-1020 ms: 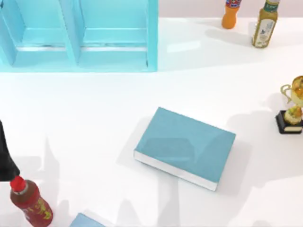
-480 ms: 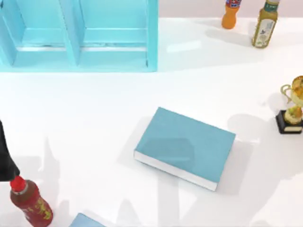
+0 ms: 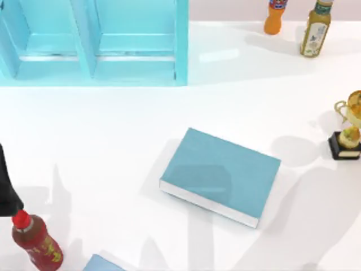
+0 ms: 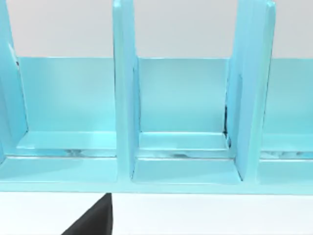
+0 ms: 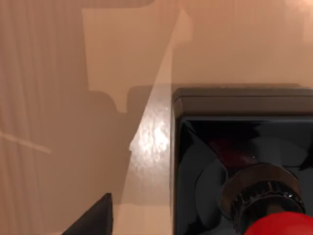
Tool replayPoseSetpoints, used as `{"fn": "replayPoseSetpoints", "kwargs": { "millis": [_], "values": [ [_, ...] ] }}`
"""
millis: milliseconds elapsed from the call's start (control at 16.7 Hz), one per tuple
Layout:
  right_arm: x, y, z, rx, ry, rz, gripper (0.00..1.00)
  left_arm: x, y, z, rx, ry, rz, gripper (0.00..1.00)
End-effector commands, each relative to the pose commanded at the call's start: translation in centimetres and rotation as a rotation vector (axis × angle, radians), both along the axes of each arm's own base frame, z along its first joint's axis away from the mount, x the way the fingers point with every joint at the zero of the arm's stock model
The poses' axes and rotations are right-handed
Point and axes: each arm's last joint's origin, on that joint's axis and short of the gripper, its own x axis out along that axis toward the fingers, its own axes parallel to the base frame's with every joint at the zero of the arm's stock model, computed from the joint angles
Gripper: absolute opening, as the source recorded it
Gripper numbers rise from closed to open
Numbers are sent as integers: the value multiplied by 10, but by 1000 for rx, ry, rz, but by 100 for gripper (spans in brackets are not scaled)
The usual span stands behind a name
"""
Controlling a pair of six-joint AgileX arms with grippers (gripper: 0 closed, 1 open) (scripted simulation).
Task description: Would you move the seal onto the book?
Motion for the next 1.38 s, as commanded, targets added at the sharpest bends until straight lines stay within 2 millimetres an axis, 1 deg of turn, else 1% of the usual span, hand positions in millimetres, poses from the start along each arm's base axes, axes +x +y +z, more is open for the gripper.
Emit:
{"fn": "replayPoseSetpoints", "kwargs": {
  "millis": [60,840,900,1380],
  "values": [
    [0,0,0,0,0,0,100,0,0,0,0,0,0,100],
    [0,0,0,0,0,0,2,0,0,0,0,0,0,100],
    [0,0,0,0,0,0,0,0,0,0,0,0,0,100],
    [0,0,1,-1,-1,-1,0,0,0,0,0,0,0,100]
  ]
}}
